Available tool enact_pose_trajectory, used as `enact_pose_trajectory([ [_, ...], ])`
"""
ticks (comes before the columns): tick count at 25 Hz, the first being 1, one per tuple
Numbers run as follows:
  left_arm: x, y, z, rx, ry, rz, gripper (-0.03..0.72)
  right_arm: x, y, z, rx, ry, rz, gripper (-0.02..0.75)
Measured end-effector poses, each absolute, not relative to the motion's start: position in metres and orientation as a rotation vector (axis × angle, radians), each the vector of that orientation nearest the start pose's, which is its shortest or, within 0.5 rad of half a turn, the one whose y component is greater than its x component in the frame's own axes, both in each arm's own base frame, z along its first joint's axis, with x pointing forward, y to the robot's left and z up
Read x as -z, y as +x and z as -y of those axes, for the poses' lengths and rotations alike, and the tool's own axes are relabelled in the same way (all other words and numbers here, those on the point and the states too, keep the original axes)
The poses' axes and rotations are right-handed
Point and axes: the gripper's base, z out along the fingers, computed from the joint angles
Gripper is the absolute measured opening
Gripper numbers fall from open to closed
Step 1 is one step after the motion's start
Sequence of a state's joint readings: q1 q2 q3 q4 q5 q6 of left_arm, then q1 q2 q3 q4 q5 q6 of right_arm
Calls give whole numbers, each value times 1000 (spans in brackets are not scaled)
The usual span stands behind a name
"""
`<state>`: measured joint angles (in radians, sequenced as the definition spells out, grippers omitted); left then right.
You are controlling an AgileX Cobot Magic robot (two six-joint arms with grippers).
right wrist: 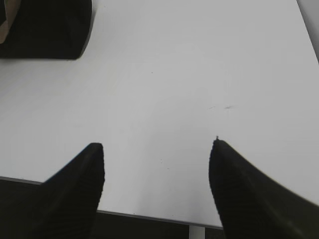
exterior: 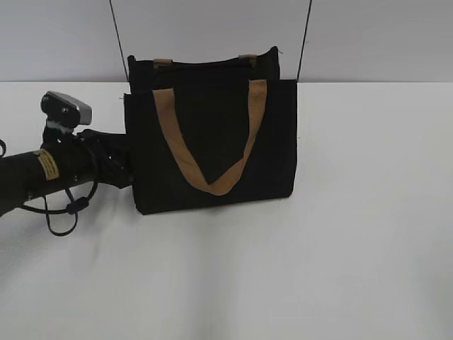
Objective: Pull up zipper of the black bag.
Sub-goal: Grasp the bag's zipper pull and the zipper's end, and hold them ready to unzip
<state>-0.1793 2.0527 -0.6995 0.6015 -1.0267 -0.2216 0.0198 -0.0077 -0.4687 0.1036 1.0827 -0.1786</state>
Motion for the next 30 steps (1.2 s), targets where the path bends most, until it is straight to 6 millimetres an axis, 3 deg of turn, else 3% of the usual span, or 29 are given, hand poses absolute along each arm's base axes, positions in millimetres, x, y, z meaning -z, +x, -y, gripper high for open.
enact_pose_trajectory([
  [6, -102, 340, 108, 474, 741, -1787, 426, -267, -4, -8, -28, -211, -2075, 503],
  [10, -105, 346, 109, 459, 754, -1777, 361, -267, -4, -8, -28, -211, -2075, 503],
  [15, -103, 345, 110, 453, 790, -1793, 310, -267, -4, -8, -28, -211, -2075, 503],
  [25, -101, 343, 111, 451, 839, -1801, 292, -267, -4, -8, -28, -211, -2075, 503],
  [30, -101, 343, 111, 452, 842, -1800, 211, -267, -4, -8, -28, -211, -2075, 503],
])
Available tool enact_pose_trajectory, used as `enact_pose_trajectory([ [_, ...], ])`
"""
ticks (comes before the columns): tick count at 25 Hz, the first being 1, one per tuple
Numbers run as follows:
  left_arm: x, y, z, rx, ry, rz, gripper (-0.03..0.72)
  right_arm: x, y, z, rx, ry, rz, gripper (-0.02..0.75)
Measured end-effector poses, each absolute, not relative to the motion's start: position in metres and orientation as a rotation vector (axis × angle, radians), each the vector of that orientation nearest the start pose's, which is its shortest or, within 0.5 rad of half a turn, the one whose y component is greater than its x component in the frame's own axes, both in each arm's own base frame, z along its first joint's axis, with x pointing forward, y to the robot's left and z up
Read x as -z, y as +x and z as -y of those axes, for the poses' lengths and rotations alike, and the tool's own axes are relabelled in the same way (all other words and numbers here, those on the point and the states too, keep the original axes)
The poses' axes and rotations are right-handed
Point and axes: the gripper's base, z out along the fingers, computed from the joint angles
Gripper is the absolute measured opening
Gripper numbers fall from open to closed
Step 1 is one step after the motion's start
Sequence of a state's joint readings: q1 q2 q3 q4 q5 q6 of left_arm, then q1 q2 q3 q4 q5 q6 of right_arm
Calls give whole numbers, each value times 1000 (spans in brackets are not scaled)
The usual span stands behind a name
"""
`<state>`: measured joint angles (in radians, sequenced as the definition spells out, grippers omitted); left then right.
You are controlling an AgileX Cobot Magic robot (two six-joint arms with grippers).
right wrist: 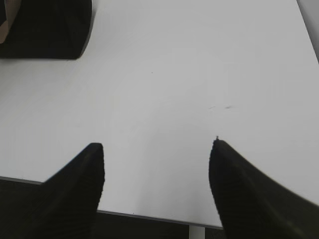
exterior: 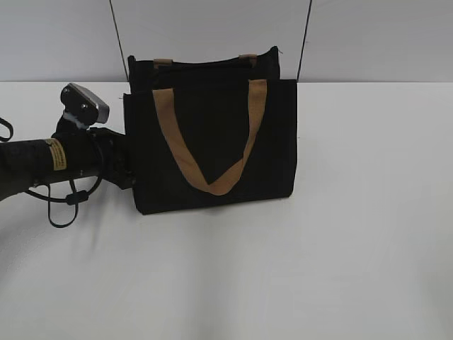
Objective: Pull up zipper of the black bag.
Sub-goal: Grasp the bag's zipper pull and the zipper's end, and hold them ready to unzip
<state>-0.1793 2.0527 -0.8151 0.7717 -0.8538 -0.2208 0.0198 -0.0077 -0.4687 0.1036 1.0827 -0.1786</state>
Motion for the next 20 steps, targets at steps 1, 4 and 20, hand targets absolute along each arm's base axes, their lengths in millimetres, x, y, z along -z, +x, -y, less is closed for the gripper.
enact_pose_trajectory([
  [1, -101, 343, 111, 451, 840, -1801, 188, -267, -4, -8, -28, -211, -2075, 503],
  [4, -101, 344, 109, 441, 808, -1816, 90, -267, -4, -8, -28, -211, -2075, 503],
  [20, -169, 341, 94, 225, 766, -1840, 22, -267, -4, -8, -28, -211, -2075, 503],
])
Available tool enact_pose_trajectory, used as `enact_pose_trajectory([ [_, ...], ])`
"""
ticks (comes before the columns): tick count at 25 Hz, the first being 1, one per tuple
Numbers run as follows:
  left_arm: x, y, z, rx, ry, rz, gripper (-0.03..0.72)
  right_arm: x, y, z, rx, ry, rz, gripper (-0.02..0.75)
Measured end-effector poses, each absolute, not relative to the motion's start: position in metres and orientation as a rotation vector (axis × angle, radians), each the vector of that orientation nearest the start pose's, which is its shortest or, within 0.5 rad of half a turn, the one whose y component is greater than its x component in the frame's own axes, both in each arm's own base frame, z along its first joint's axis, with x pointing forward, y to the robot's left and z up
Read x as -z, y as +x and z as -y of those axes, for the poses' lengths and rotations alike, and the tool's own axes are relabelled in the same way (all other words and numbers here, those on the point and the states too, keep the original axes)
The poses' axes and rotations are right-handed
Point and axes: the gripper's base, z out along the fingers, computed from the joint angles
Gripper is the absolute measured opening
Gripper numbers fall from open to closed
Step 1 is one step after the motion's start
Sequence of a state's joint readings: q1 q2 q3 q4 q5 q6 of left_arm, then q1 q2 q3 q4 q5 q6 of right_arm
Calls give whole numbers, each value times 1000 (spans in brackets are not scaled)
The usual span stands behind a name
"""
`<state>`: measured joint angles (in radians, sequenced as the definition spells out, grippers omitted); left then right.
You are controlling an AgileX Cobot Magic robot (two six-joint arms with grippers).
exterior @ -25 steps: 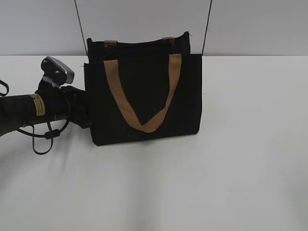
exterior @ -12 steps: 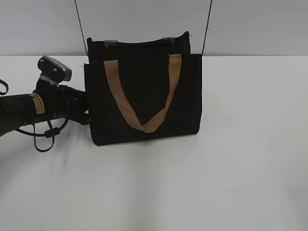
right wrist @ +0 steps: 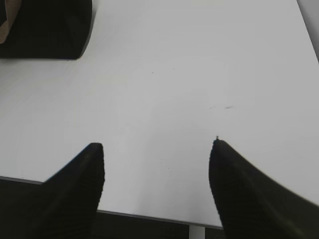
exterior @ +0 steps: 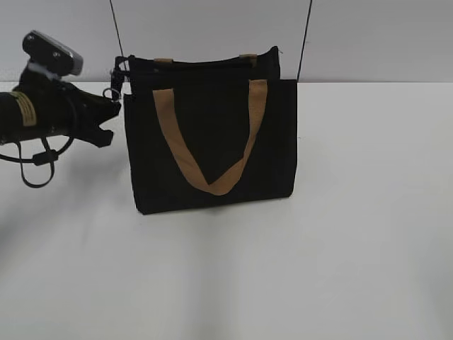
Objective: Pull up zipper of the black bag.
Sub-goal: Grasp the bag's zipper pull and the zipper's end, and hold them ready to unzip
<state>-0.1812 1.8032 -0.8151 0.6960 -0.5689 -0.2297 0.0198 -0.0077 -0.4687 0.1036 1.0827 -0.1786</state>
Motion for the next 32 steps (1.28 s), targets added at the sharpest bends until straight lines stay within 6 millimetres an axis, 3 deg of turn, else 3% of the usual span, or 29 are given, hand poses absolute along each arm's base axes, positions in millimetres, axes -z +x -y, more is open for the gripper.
enact_pose_trajectory([
  [5, -210, 333, 92, 201, 724, -1758, 22, -267, -4, -8, -28, -211, -2075, 503],
  [9, -228, 325, 94, 176, 725, -1743, 22, -267, -4, -8, -28, -211, -2075, 503],
  [21, -236, 310, 114, 145, 799, -1781, 22, -267, -4, -8, -28, -211, -2075, 503],
  [32, -257, 301, 110, 118, 780, -1741, 22, -267, -3, -9, -35, -216, -2078, 503],
])
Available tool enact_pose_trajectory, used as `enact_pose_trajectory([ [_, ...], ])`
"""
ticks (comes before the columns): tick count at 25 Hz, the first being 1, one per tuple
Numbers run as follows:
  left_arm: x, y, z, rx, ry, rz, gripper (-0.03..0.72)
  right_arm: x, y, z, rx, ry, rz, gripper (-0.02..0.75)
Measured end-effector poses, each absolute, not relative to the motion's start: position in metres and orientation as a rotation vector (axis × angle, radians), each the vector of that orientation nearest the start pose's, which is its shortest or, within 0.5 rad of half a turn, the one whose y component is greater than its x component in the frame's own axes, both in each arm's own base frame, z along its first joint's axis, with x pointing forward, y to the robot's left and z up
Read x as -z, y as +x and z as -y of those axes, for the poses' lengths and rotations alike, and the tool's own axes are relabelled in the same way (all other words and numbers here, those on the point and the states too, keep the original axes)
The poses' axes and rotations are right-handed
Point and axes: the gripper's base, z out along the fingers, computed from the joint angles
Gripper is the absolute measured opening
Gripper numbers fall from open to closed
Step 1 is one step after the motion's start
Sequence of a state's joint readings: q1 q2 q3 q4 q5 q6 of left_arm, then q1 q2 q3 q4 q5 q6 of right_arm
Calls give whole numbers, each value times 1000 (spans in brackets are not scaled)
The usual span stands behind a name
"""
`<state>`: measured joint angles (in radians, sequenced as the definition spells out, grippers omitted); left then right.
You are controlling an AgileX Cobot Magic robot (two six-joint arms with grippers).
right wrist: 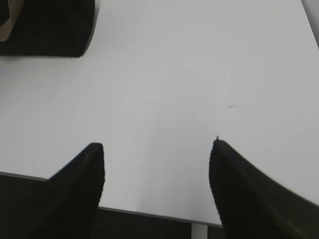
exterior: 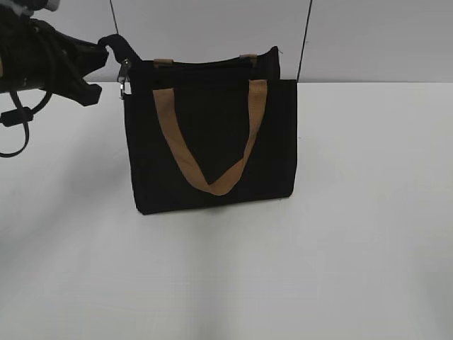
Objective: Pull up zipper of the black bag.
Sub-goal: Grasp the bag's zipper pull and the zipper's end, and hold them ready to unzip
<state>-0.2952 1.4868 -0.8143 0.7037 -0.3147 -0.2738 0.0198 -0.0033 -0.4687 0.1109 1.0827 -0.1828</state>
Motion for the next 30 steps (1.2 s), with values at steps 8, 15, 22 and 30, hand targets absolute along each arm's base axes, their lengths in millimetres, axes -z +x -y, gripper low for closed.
enact_pose_trajectory([
  [8, -266, 296, 110, 106, 767, -1735, 22, -280, 33, -24, -197, -371, -2174, 503],
  [15, -271, 293, 108, 110, 722, -1748, 22, -294, 97, -43, -464, -415, -2197, 503],
  [22, -271, 293, 108, 112, 718, -1750, 22, -310, 166, -75, -702, -617, -2108, 503],
  [30, -272, 293, 107, 131, 678, -1763, 22, -310, 238, -137, -792, -911, -2089, 503],
])
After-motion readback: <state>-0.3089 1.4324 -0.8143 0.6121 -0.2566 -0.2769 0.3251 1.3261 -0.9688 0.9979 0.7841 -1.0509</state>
